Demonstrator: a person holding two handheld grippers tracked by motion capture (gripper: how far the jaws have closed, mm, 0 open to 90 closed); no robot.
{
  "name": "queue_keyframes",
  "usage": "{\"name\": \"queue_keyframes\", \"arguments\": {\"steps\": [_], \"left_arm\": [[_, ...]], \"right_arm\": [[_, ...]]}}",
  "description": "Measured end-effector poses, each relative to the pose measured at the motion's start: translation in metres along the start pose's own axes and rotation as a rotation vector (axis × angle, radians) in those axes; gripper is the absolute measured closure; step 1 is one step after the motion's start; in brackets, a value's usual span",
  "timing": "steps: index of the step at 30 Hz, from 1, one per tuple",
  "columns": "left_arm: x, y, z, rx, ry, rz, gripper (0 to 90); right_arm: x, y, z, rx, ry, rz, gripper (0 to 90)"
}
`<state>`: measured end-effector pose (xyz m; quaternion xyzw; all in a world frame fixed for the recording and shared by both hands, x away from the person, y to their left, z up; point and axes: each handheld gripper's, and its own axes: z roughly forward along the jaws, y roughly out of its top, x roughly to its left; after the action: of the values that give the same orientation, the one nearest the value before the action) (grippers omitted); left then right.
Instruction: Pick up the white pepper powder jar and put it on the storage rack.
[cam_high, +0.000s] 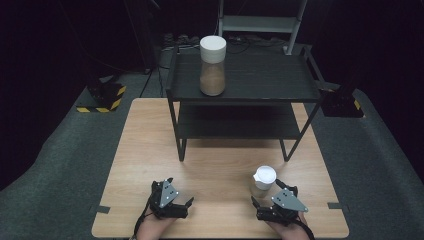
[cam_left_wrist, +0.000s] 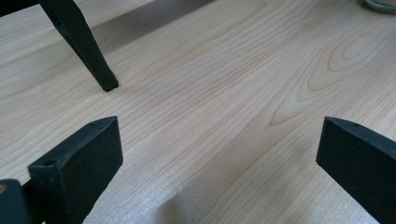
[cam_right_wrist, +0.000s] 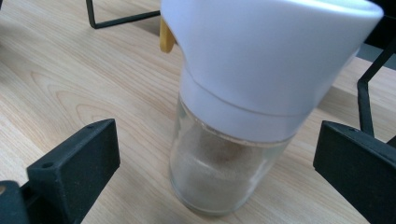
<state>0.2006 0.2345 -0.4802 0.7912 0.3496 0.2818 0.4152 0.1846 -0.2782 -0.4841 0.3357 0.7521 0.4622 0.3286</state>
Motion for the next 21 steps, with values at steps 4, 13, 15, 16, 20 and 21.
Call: {"name": "queue_keyframes", "arguments": {"steps": [4,13,15,16,20,21], "left_arm": [[-0.001,0.0,0.0,0.002,0.001,0.003,0.9],[-0.001,0.0,0.0,0.0,0.002,0.004,0.8],[-0.001,0.0,0.0,0.0,0.002,0.003,0.9],[-0.001,0.0,0.0,0.0,0.001,0.003,0.9],[0.0,0.0,0.0,0.0,0.0,0.002,0.9],[0.0,0.0,0.0,0.0,0.0,0.002,0.8]], "right_arm": [[0.002,0.0,0.001,-0.013,-0.015,0.006,0.0],[-0.001,0.002,0.008,-0.03,-0.014,0.074,0.0],[-0.001,0.002,0.008,-0.032,-0.014,0.072,0.0],[-0.002,0.002,0.009,-0.035,-0.013,0.071,0.0],[-0.004,0.002,0.011,-0.038,0.0,0.079,0.0],[-0.004,0.001,0.011,-0.047,-0.005,0.085,0.0]]}}
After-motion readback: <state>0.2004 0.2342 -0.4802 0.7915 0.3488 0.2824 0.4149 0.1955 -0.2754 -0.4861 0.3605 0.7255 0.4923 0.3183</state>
